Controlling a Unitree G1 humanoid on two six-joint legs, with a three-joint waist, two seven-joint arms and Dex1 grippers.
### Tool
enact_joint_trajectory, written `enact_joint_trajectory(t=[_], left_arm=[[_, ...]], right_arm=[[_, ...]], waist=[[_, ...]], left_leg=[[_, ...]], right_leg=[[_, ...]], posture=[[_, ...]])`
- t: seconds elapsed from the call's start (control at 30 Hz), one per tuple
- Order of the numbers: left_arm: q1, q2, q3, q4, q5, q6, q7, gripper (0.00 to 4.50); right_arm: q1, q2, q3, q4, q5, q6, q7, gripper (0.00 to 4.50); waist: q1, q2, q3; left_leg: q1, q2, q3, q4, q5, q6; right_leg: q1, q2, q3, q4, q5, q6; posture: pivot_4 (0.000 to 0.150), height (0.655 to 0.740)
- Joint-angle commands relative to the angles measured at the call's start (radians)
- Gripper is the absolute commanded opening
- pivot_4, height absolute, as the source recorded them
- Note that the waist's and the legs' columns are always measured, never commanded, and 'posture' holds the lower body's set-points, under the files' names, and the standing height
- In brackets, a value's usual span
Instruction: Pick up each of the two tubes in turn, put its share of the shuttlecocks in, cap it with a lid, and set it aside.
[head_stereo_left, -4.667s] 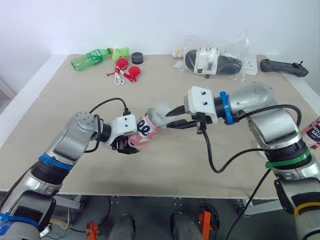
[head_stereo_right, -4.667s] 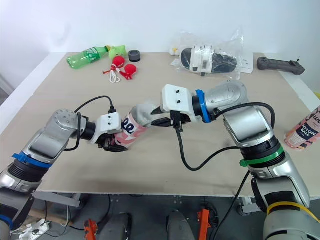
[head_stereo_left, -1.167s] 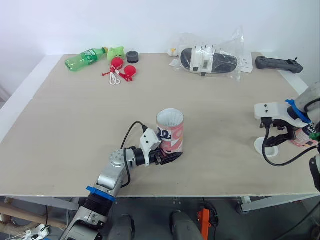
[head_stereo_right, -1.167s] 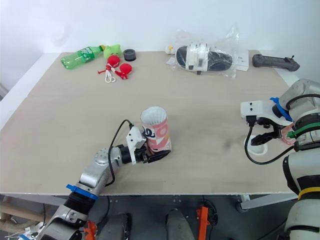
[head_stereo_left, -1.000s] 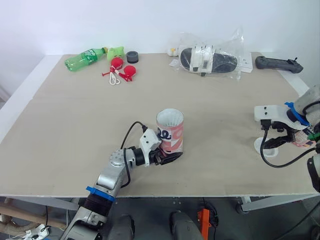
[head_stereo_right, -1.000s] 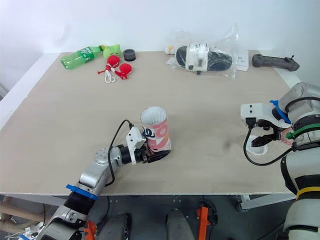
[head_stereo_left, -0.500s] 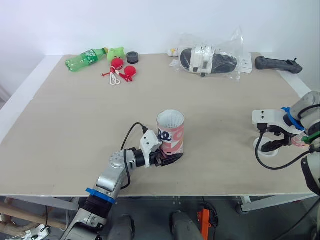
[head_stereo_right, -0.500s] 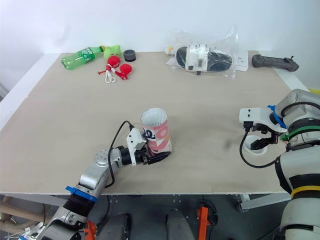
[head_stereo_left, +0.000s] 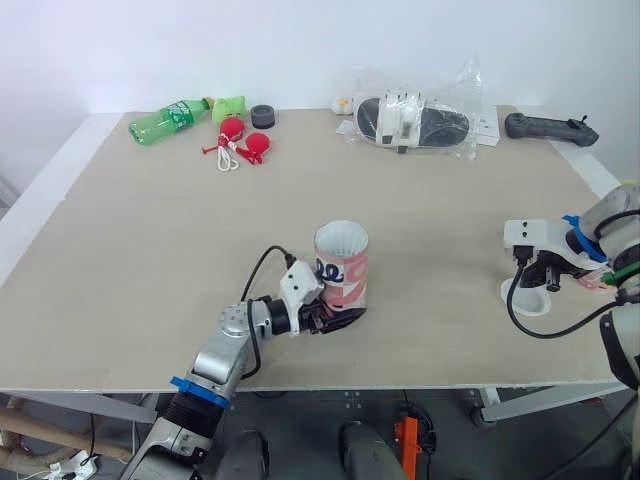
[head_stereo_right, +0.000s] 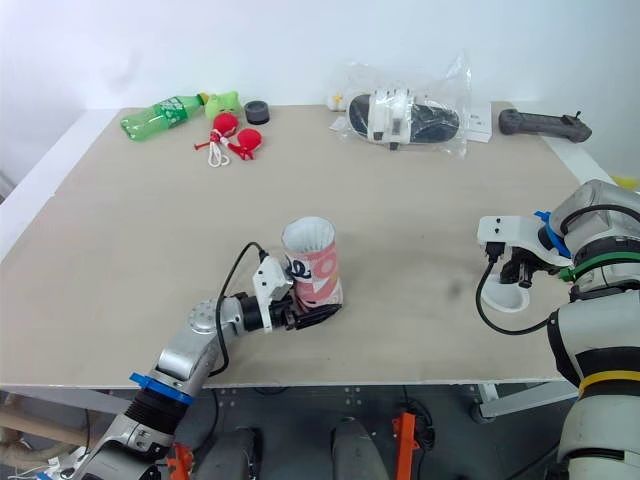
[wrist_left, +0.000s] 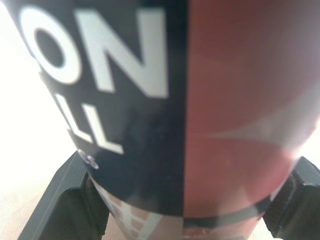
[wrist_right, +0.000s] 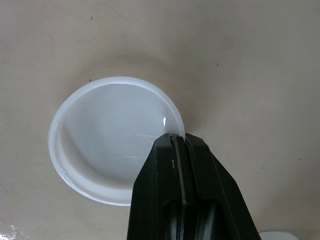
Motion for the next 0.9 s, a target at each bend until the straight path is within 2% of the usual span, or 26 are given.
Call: enact_joint_trajectory(t=[0.03,0.17,0.3,0.43,0.63,0.9], left_arm=[[0.0,0.0,-0.003,-0.026,-0.012,-0.004,0.0,3.13],[0.004,0.004,0.0,-0.02,-0.014,-0.014,-0.004,3.13],[-0.007,0.017,-0.018,0.012,0.027,-0.044,0.001,3.13],[-0.035,0.048,-0.057,0.076,0.115,-0.09,0.025,3.13],[-0.043,0.047,-0.056,0.109,0.102,-0.115,0.015,3.13],[-0.048,0.047,-0.06,0.129,0.098,-0.1,0.01,3.13]], right_arm=[[-0.024,-0.002,-0.037,-0.003,0.018,-0.011,0.018,0.03],[-0.173,0.034,-0.107,-0.058,0.156,0.024,0.196,0.03],[-0.254,0.062,-0.07,-0.115,0.344,0.102,0.207,0.03],[-0.29,0.035,0.025,-0.292,0.575,0.24,0.207,0.03],[-0.338,-0.031,0.145,-0.592,0.88,0.505,0.207,0.03],[-0.43,-0.042,0.273,-0.74,1.04,0.68,0.207,0.03]], waist=[[-0.001,0.0,0.0],[-0.015,0.004,0.0],[-0.023,0.004,0.0],[-0.024,0.003,0.0],[-0.023,0.004,0.0],[-0.023,0.004,0.0]], left_leg=[[0.0,0.0,0.0,0.0,0.0,0.0],[0.0,0.0,0.001,0.0,0.0,0.0],[0.001,0.0,0.001,-0.001,0.0,0.0],[0.001,0.0,0.0,-0.001,0.0,0.0],[0.001,0.0,0.0,0.0,0.0,0.0],[0.001,0.0,0.0,0.0,0.0,0.001]], right_leg=[[0.0,0.0,0.0,0.0,0.0,0.0],[-0.001,0.0,0.001,0.0,0.001,0.001],[-0.001,0.002,0.002,0.001,0.001,0.001],[0.0,0.001,0.002,0.001,0.001,0.001],[-0.001,0.001,0.002,0.001,0.001,0.001],[-0.002,0.002,0.002,0.001,0.001,0.0]], posture=[[0.15,0.74],[0.15,0.74],[0.15,0.74],[0.15,0.74],[0.15,0.74],[0.15,0.74]])
